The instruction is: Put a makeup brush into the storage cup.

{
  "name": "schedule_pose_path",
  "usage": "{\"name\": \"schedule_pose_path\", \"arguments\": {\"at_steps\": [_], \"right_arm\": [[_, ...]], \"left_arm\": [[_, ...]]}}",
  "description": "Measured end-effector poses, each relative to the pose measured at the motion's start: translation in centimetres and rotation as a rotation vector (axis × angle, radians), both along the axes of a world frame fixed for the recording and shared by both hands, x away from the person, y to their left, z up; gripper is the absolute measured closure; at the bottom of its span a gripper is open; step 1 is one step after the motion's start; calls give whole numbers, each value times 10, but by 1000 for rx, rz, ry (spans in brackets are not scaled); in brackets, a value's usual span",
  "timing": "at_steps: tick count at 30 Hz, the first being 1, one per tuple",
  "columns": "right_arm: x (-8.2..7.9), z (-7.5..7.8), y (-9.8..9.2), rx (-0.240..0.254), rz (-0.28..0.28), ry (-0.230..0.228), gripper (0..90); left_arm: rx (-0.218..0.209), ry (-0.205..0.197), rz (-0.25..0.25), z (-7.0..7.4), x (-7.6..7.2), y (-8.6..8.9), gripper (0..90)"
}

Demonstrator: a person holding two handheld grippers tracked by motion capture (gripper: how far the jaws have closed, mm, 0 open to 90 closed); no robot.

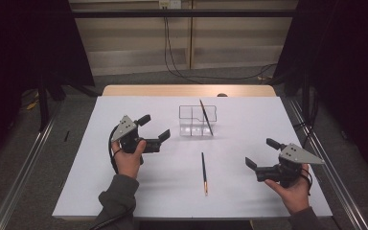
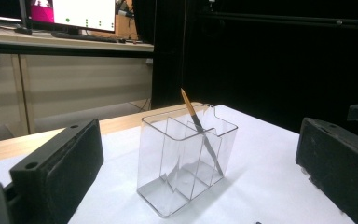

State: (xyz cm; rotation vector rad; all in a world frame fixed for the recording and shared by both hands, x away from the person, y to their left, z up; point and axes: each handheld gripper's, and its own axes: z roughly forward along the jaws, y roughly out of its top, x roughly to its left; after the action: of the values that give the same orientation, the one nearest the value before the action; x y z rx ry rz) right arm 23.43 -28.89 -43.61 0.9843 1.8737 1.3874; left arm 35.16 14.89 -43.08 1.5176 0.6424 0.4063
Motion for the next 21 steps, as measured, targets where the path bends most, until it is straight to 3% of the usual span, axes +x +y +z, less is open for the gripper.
{"name": "schedule_pose_path", "arguments": {"at_steps": [1,2,5,9,21], "right_arm": [[0,0,0,0,0,0,0],[0,0,0,1,1,0,0],[0,0,0,2,4,3,0],[0,0,0,1,-5,1,0],[2,-2,1,-6,6,4,0]], "left_arm": [[18,-4,-4,0,0,2,5],[2,5,2,0,-1,1,6],[19,-3,-1,-1,-2,5,6],[-5,6,10,-1,-5,7,6],[12,15,27,-5,-10,19,7]]}}
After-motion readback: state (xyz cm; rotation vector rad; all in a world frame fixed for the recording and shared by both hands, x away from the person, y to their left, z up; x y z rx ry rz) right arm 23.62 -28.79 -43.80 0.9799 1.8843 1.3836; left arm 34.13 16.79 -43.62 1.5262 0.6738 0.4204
